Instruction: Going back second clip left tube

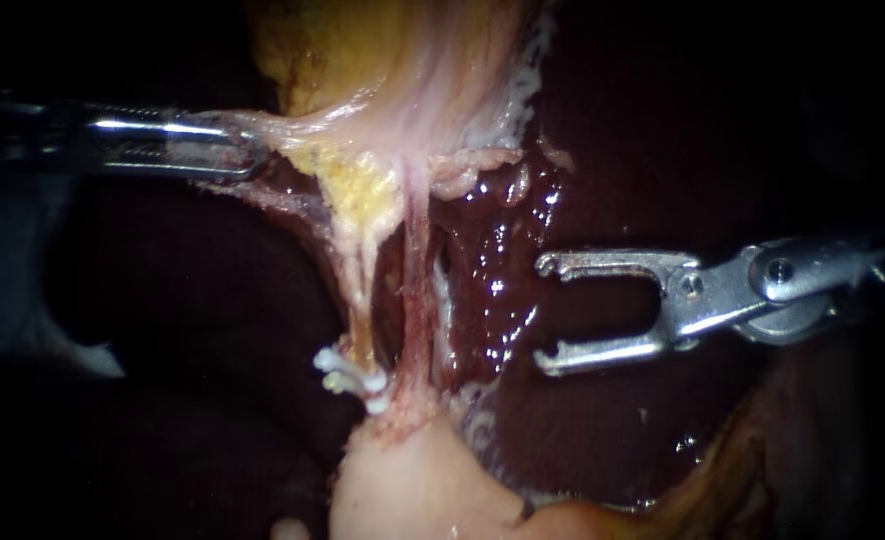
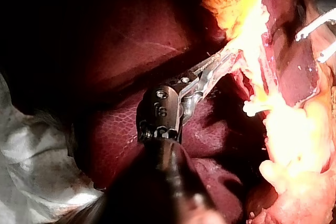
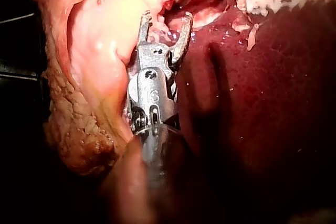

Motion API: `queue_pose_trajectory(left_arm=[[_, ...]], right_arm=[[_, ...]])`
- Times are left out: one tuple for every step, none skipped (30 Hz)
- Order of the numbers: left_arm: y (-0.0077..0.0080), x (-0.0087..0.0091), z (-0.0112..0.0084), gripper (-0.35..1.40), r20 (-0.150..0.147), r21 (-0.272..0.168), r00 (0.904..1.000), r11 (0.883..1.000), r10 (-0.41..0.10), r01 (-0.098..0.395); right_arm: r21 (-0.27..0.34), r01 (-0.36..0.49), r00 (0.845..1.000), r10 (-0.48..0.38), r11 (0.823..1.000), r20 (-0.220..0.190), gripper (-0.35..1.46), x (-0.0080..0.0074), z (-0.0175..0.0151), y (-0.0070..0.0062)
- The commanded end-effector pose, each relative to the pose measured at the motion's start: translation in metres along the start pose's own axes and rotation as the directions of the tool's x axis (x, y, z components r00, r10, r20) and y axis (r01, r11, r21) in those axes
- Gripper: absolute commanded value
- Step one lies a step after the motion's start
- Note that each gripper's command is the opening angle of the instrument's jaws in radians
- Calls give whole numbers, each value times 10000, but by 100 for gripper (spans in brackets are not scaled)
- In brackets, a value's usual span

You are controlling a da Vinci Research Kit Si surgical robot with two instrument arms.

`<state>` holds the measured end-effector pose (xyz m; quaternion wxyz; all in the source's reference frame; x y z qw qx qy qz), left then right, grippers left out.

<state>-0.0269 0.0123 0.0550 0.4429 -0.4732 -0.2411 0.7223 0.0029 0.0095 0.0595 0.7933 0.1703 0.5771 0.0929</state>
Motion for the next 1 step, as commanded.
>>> queue_pose_trajectory(left_arm=[[-1,2,-2,-35,10,-23,10000,10000,-4,4]], right_arm=[[-39,-1,10000,1,10000,6,50,1,2,-2]])
